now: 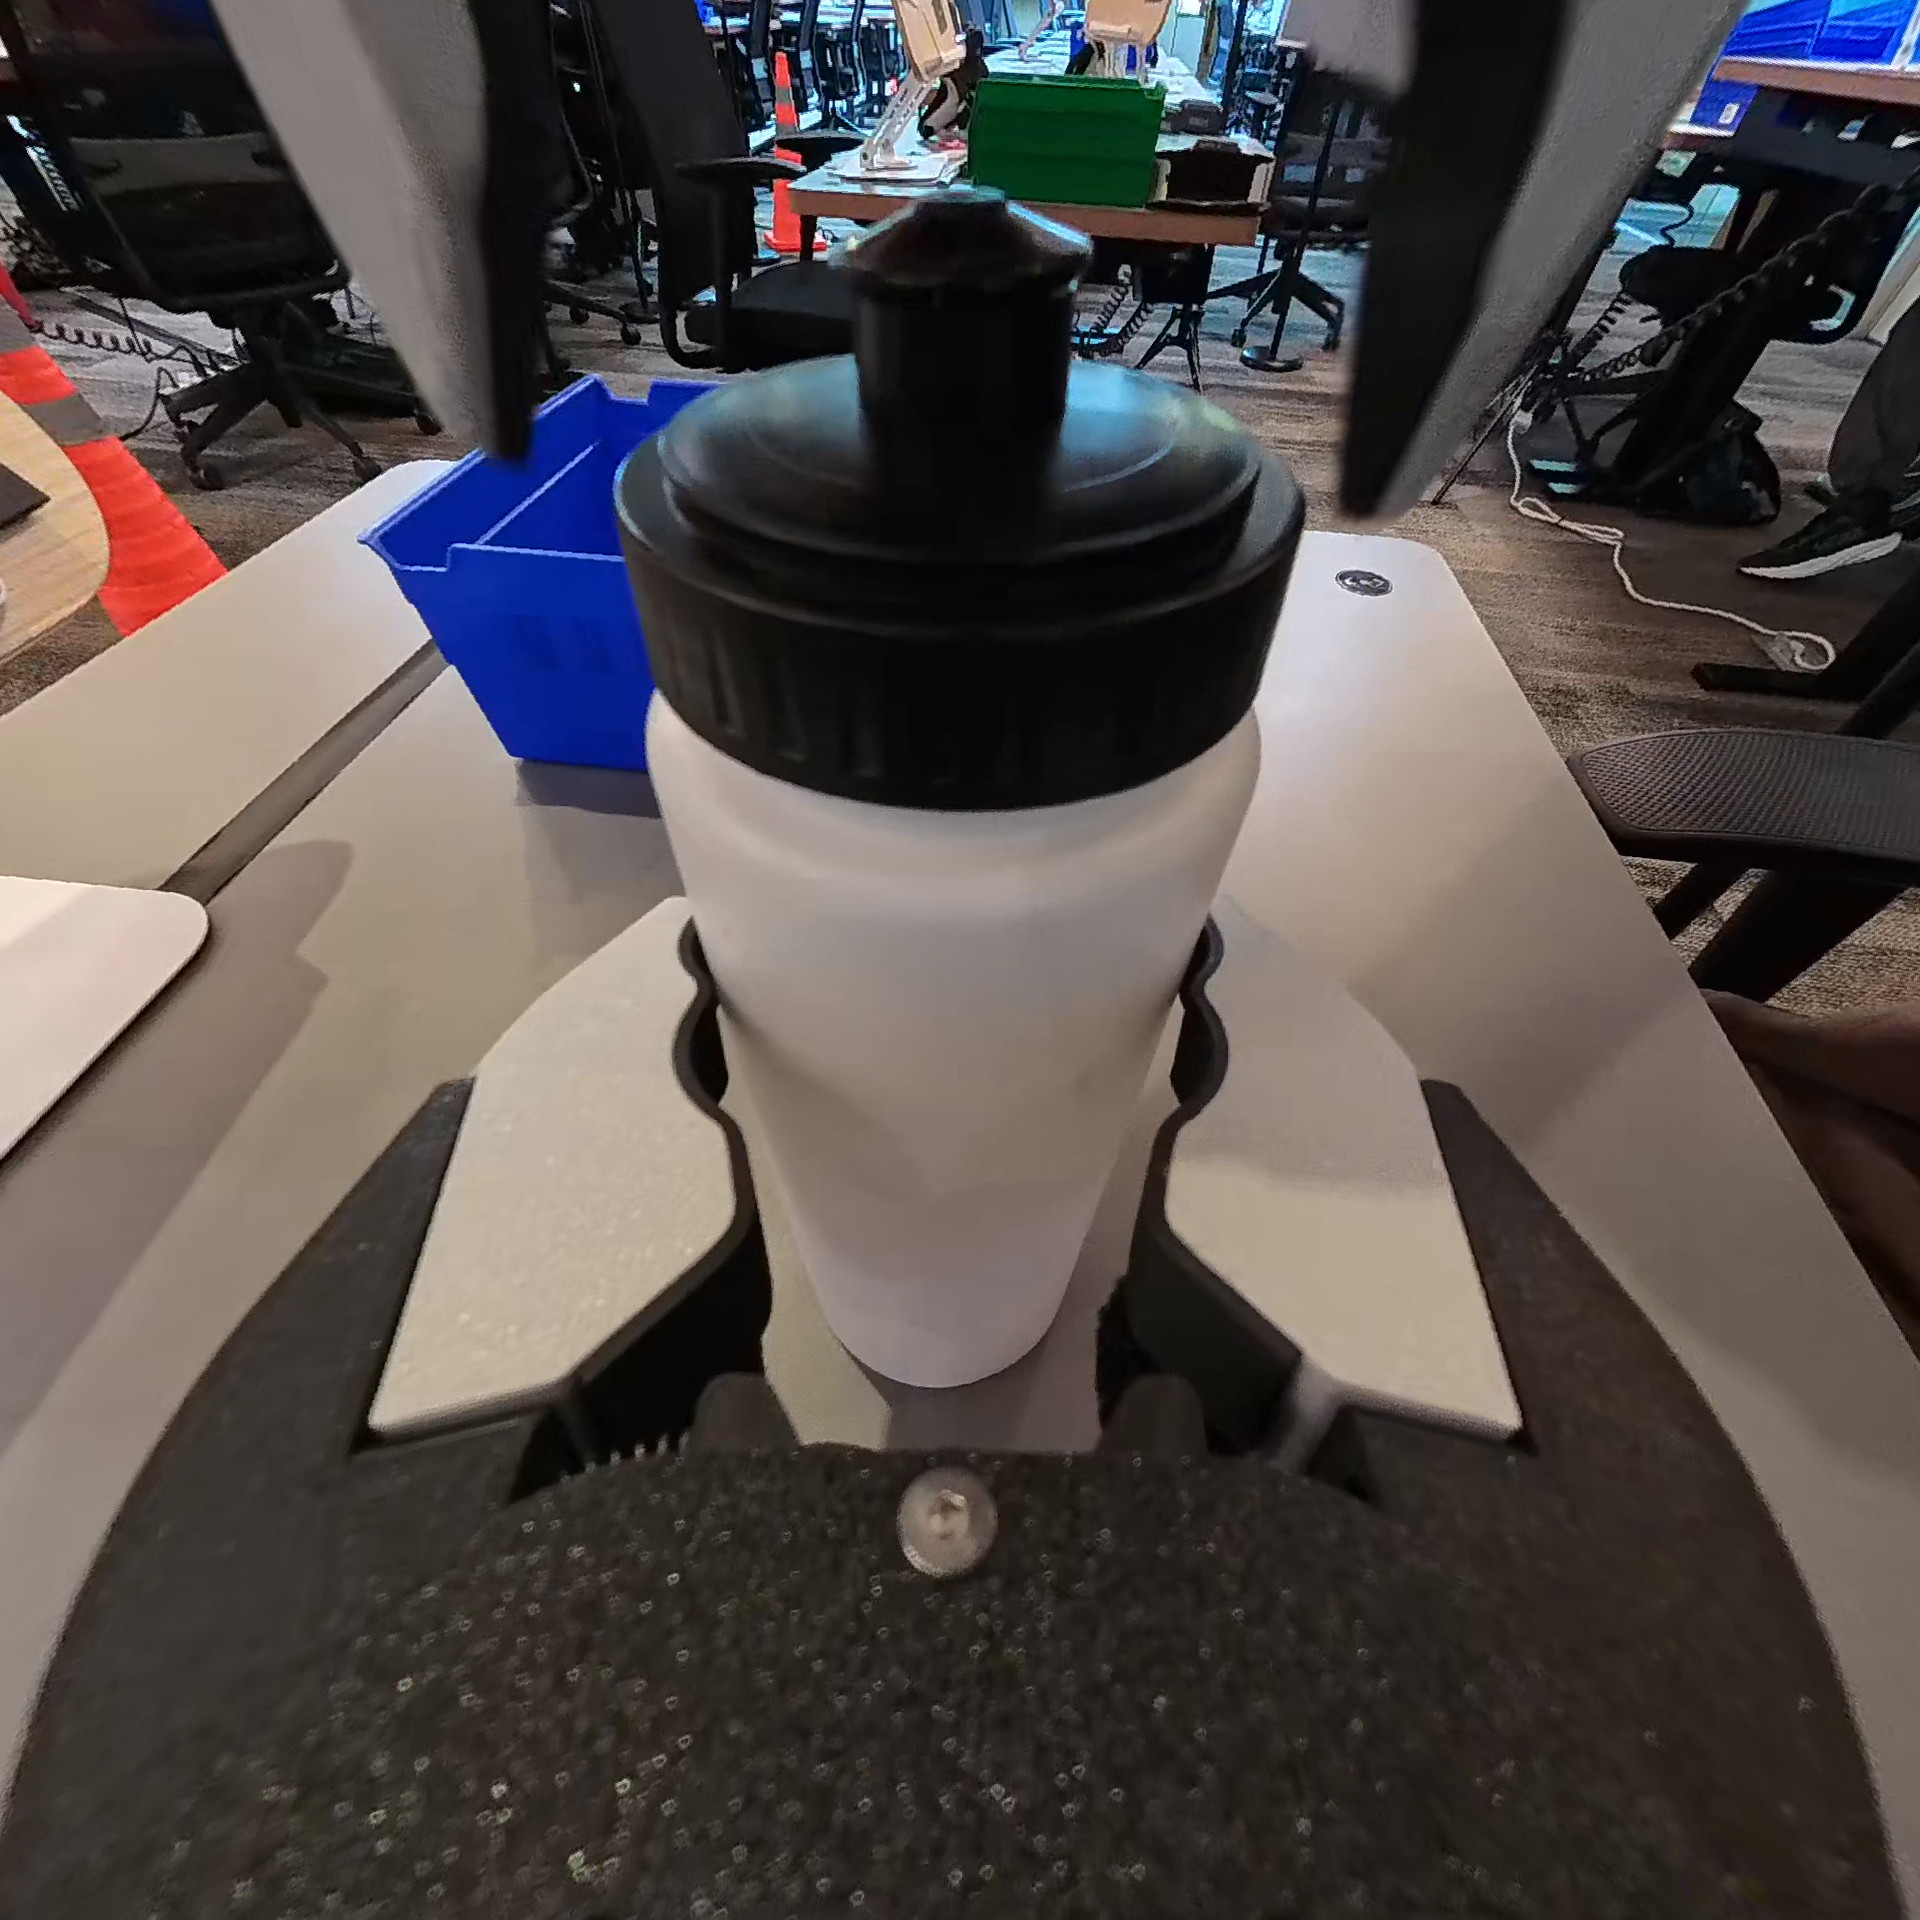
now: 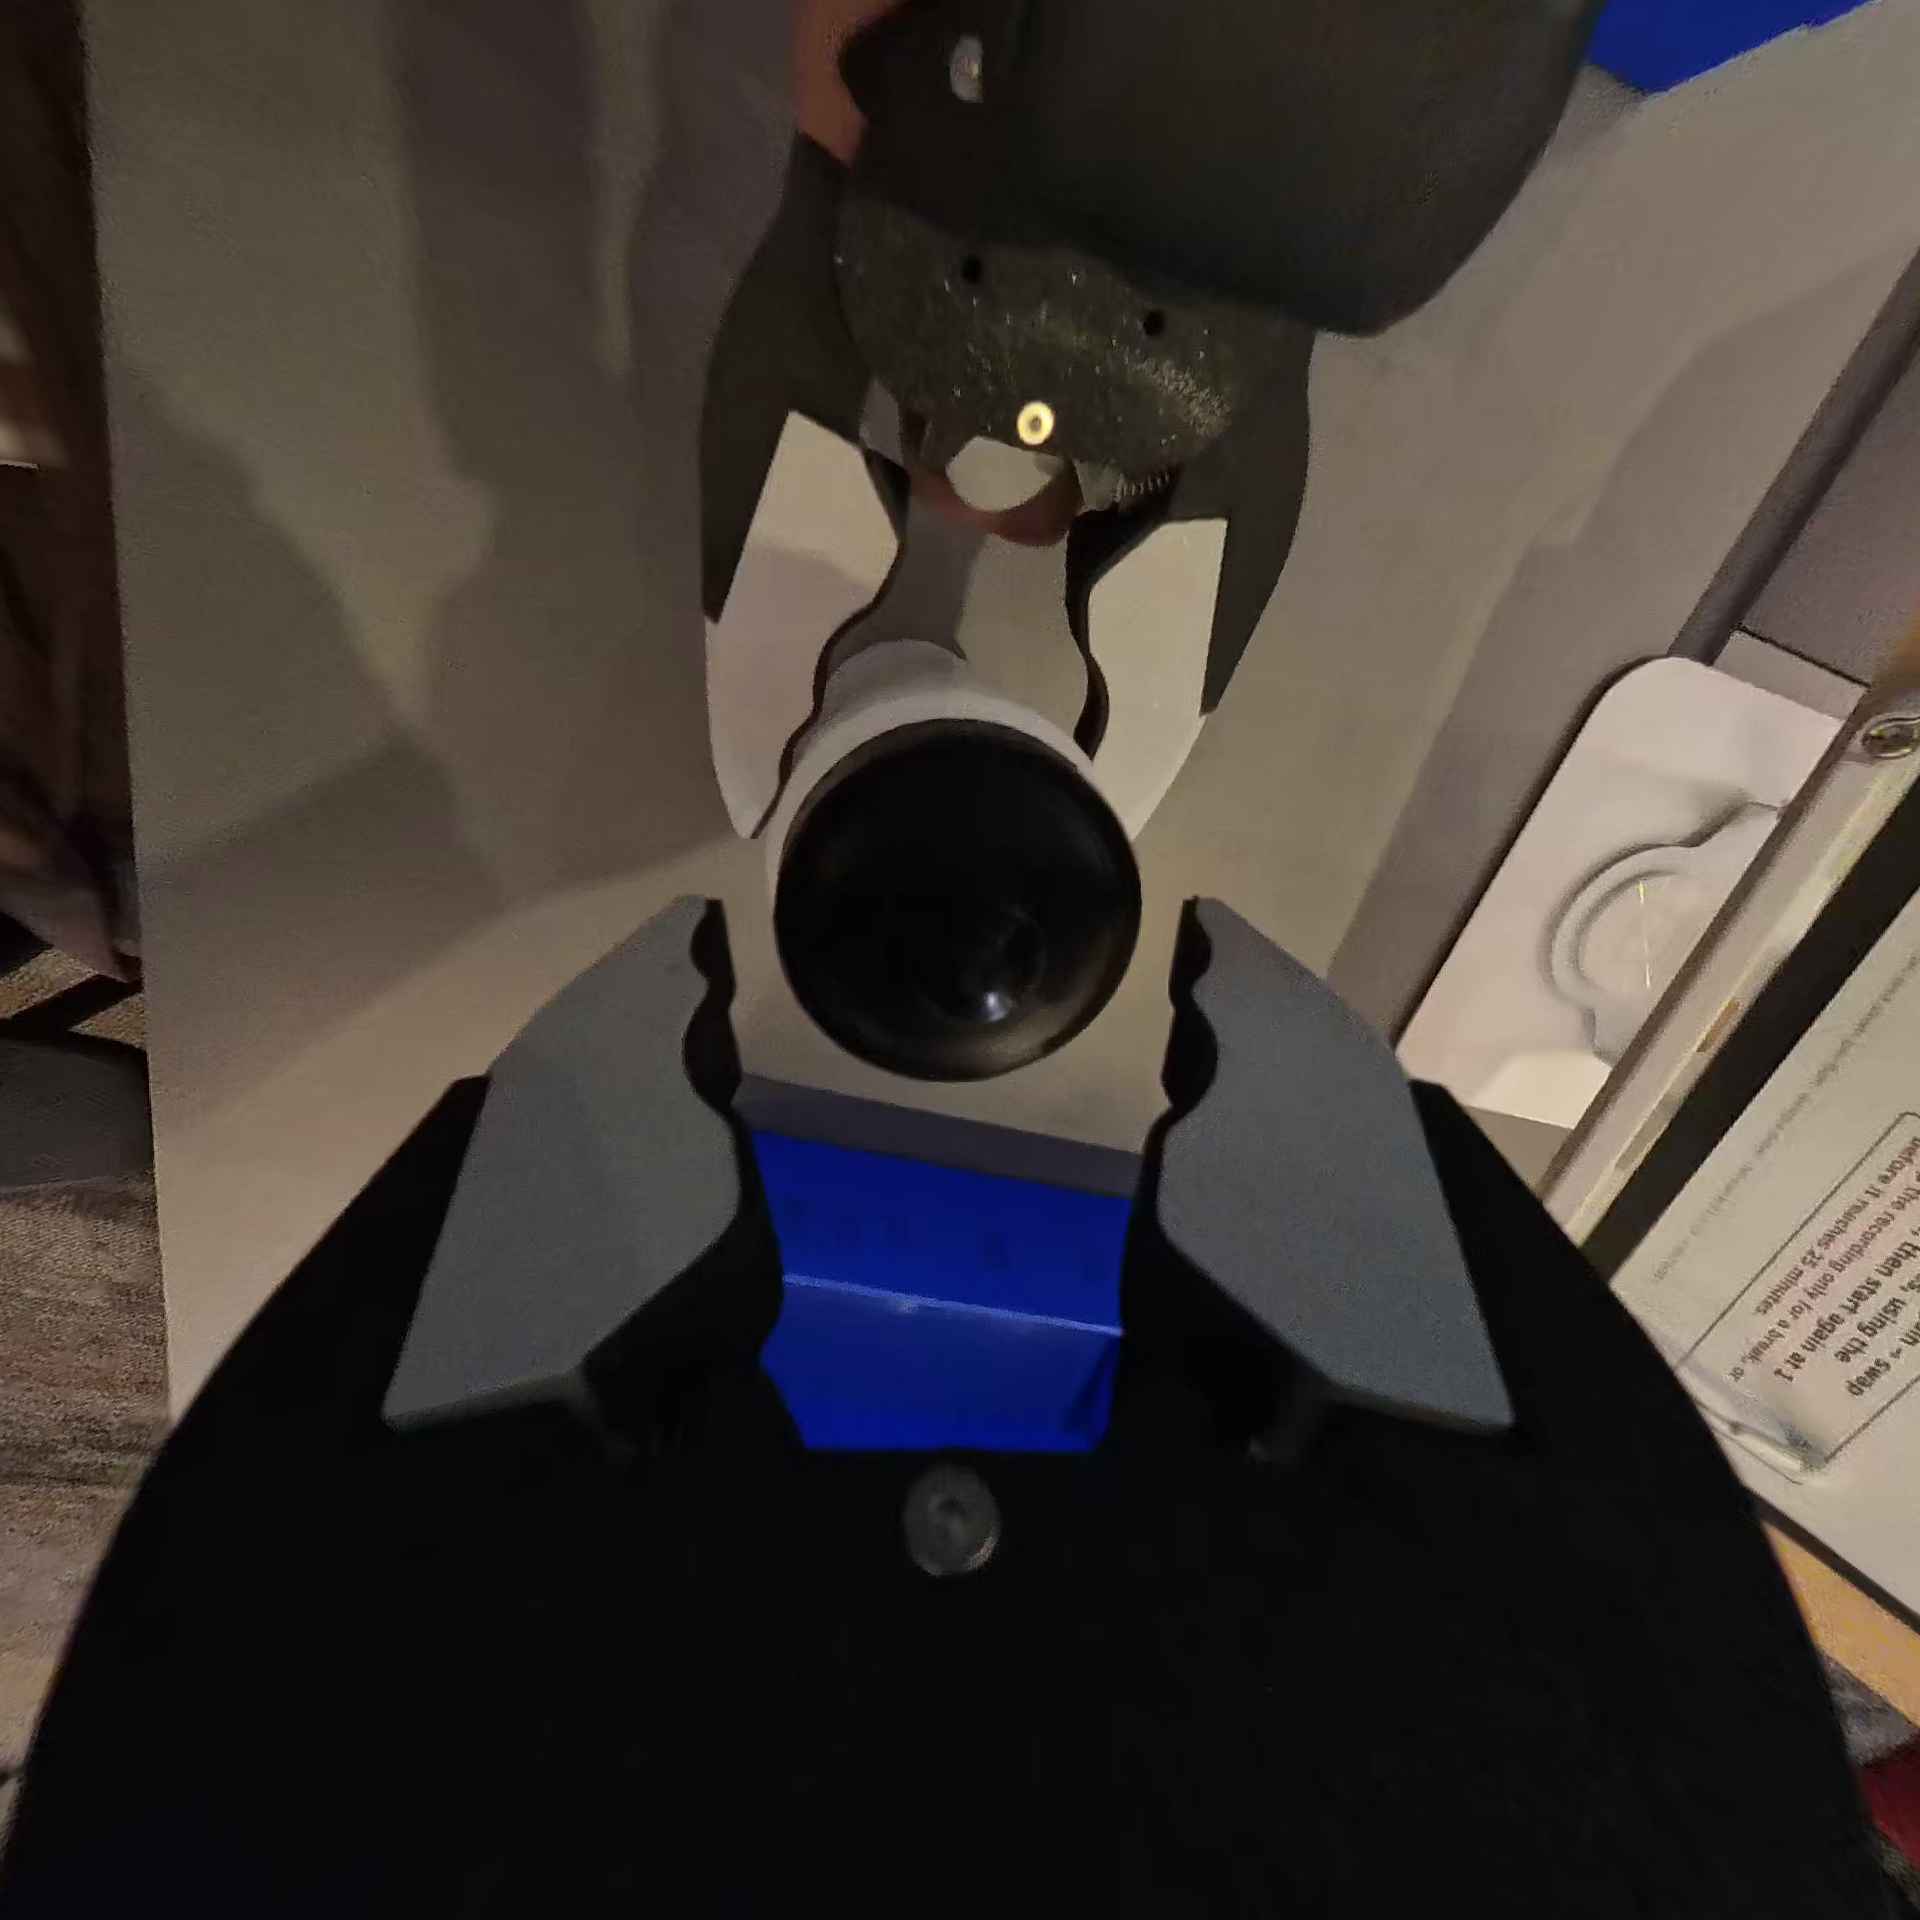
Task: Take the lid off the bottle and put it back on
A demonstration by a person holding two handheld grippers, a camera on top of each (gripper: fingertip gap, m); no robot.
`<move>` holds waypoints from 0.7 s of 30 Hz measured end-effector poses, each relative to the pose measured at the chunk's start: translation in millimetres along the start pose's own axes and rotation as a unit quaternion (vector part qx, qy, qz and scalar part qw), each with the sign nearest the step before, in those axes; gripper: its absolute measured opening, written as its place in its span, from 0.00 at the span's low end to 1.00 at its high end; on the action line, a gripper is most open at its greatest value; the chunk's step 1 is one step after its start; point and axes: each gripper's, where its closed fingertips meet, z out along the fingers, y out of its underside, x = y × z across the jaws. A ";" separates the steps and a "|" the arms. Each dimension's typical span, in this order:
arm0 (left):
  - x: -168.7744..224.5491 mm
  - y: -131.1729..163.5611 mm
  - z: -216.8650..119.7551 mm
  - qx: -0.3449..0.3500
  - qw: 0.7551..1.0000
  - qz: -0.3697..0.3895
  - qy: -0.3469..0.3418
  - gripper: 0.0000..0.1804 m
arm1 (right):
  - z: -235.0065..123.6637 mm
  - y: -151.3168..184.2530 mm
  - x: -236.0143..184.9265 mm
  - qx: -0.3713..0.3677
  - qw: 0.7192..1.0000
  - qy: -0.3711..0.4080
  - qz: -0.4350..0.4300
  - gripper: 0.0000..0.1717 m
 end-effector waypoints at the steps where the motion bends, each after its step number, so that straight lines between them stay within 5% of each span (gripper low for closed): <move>1: -0.1 0.1 -0.1 0.000 1.000 0.000 -0.001 0.47 | 3.4 2.0 1.4 -0.016 1.000 0.000 -0.001 0.45; 8: -1.4 0.5 -0.4 -0.001 1.000 -0.001 -0.005 0.47 | 7.0 5.6 1.9 -0.064 0.987 -0.015 0.148 0.41; 14: 1.0 0.7 0.9 -0.010 1.000 0.007 -0.006 0.47 | 7.0 7.5 -4.7 -0.118 0.920 0.039 0.372 0.41; 18: 0.6 0.7 0.6 -0.007 1.000 0.004 -0.007 0.47 | 7.4 6.5 -2.1 -0.097 0.921 0.017 0.377 0.41; 21: 1.1 0.7 0.8 -0.008 1.000 0.006 -0.008 0.47 | 1.6 11.2 -2.7 -0.092 0.959 0.002 0.266 0.47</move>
